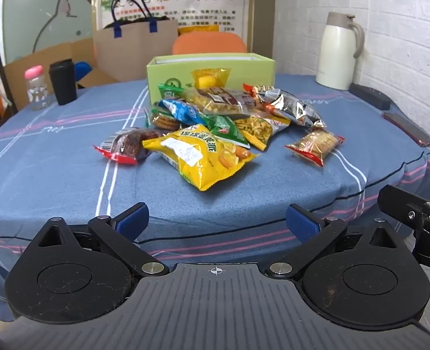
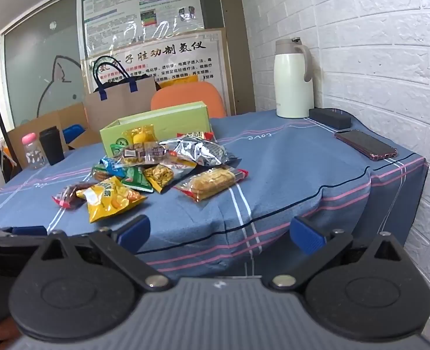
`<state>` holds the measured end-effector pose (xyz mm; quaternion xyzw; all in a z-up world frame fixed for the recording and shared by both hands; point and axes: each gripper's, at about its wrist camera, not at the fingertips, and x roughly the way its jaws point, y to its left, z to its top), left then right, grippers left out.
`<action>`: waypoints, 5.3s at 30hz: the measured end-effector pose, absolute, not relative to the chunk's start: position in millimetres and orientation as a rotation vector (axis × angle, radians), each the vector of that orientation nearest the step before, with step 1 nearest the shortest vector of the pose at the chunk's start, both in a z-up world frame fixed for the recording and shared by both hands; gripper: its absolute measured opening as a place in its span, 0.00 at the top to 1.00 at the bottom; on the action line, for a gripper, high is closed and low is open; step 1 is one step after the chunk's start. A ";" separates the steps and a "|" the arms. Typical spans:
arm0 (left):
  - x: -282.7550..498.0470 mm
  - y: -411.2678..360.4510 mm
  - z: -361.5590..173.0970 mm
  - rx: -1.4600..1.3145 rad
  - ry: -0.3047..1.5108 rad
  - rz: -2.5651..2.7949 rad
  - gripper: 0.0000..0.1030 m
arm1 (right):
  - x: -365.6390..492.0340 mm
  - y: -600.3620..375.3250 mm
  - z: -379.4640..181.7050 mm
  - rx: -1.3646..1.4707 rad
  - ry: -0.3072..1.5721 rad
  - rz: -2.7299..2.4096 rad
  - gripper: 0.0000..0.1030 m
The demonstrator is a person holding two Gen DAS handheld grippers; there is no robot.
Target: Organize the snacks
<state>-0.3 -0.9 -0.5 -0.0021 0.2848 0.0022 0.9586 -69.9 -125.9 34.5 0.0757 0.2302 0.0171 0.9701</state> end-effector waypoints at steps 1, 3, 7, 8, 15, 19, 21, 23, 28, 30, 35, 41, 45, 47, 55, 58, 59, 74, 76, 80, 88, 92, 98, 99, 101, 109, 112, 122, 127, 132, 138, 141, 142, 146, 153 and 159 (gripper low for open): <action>-0.6 -1.3 -0.8 -0.003 0.579 0.008 0.12 | -69.3 -125.7 34.2 0.154 0.467 0.036 0.00; -1.4 -2.1 -1.2 0.000 0.583 0.009 0.12 | -68.0 -124.9 33.7 0.154 0.472 0.038 0.00; 1.5 -4.1 -4.7 -0.003 0.585 0.006 0.11 | -66.3 -128.4 33.8 0.157 0.474 0.036 0.00; 1.3 -4.2 -5.3 -0.004 0.584 0.008 0.11 | -67.2 -128.8 32.7 0.158 0.473 0.032 0.00; 1.0 -4.1 -3.0 0.010 0.587 0.003 0.11 | -65.8 -122.2 29.1 0.144 0.475 0.034 0.00; -0.3 -2.0 -2.7 0.009 0.585 0.000 0.11 | -67.7 -121.7 30.7 0.142 0.471 0.041 0.00; -0.3 -1.2 -3.1 0.009 0.585 0.002 0.11 | -67.4 -120.7 30.4 0.139 0.474 0.041 0.00; -0.9 -0.4 -3.5 0.005 0.588 0.000 0.11 | -67.0 -119.9 30.2 0.136 0.477 0.043 0.00; -1.5 0.5 -4.0 0.002 0.586 0.002 0.10 | -67.6 -118.1 29.8 0.129 0.479 0.047 0.00; -1.4 0.6 -3.9 0.001 0.587 0.002 0.11 | -67.6 -118.3 29.9 0.128 0.479 0.048 0.00; -1.3 1.4 -4.3 -0.001 0.589 0.000 0.10 | -67.2 -118.2 29.9 0.122 0.484 0.049 0.00; -0.5 2.1 -5.4 -0.002 0.595 0.003 0.10 | -68.0 -116.5 29.9 0.114 0.484 0.052 0.00; 0.4 2.2 -5.7 -0.003 0.598 0.005 0.10 | -66.5 -115.9 29.6 0.111 0.488 0.055 0.00; 1.5 2.0 -5.3 -0.002 0.598 0.005 0.10 | -66.1 -115.9 29.3 0.109 0.489 0.055 0.00; 23.5 -0.7 7.4 0.001 0.598 -0.001 0.10 | -57.4 -122.5 35.3 0.068 0.489 -0.012 0.00; 30.5 0.9 6.7 0.010 0.600 0.013 0.10 | -48.5 -126.7 32.8 0.105 0.504 0.000 0.00; 33.0 1.6 5.5 0.015 0.609 0.017 0.10 | -44.5 -126.4 31.7 0.117 0.509 0.015 0.00; 88.5 6.1 22.8 -0.017 0.651 0.007 0.10 | 36.8 -132.5 25.7 0.052 0.588 0.077 0.00; 100.1 -2.4 27.7 -0.028 0.658 -0.064 0.10 | 42.1 -140.2 26.6 0.053 0.585 0.098 0.00; 129.1 -18.4 37.2 -0.049 0.682 -0.258 0.11 | 55.0 -144.6 22.7 0.063 0.612 0.181 0.00; 177.9 -57.4 34.2 0.002 0.787 -0.580 0.18 | 82.7 -125.5 6.7 0.016 0.634 0.326 0.01; 192.7 -74.0 27.0 0.036 0.829 -0.594 0.21 | 93.1 -127.4 4.0 -0.011 0.634 0.324 0.01; 210.5 -76.0 23.5 0.072 0.844 -0.501 0.19 | 97.9 -159.9 11.8 0.026 0.645 0.320 0.00; 213.9 -76.7 22.5 0.069 0.852 -0.491 0.19 | 99.9 -163.4 14.0 0.008 0.641 0.326 0.00; 220.2 -77.7 21.4 0.053 0.862 -0.481 0.19 | 103.7 -167.5 18.2 -0.026 0.637 0.350 0.00; 237.6 -77.2 22.8 -0.038 0.877 -0.434 0.15 | 128.4 -171.5 26.3 -0.044 0.631 0.447 0.00; 246.9 -75.0 22.1 -0.096 0.894 -0.418 0.15 | 147.2 -166.5 23.8 -0.061 0.624 0.474 0.01; 275.0 -69.6 20.6 -0.224 0.939 -0.381 0.15 | 211.0 -146.2 7.1 -0.091 0.699 0.559 0.01; 277.0 -71.2 18.7 -0.206 0.936 -0.373 0.15 | 217.2 -138.2 3.2 -0.118 0.694 0.549 0.01; 277.9 -72.2 17.9 -0.194 0.929 -0.374 0.18 | 217.1 -135.5 -0.6 -0.149 0.695 0.540 0.01; 274.4 -59.8 17.2 -0.213 0.917 -0.391 0.30 | 226.8 -135.5 -0.6 -0.146 0.740 0.530 0.01; 275.7 -54.0 17.1 -0.237 0.913 -0.396 0.39 | 226.6 -141.9 3.2 -0.108 0.714 0.572 0.03; 275.8 -53.9 16.9 -0.228 0.912 -0.396 0.53 | 224.6 -142.1 3.1 -0.126 0.704 0.561 0.07; 270.7 -43.6 14.4 -0.261 0.908 -0.462 0.75 | 209.5 -147.6 9.6 -0.156 0.680 0.528 0.32; 251.1 -24.4 57.7 -0.280 0.775 -0.542 0.76 | 184.6 -134.4 56.3 -0.244 0.513 0.479 0.33; 296.3 7.6 110.6 -0.253 0.645 -0.497 0.75 | 262.8 -106.6 99.0 -0.301 0.440 0.504 0.33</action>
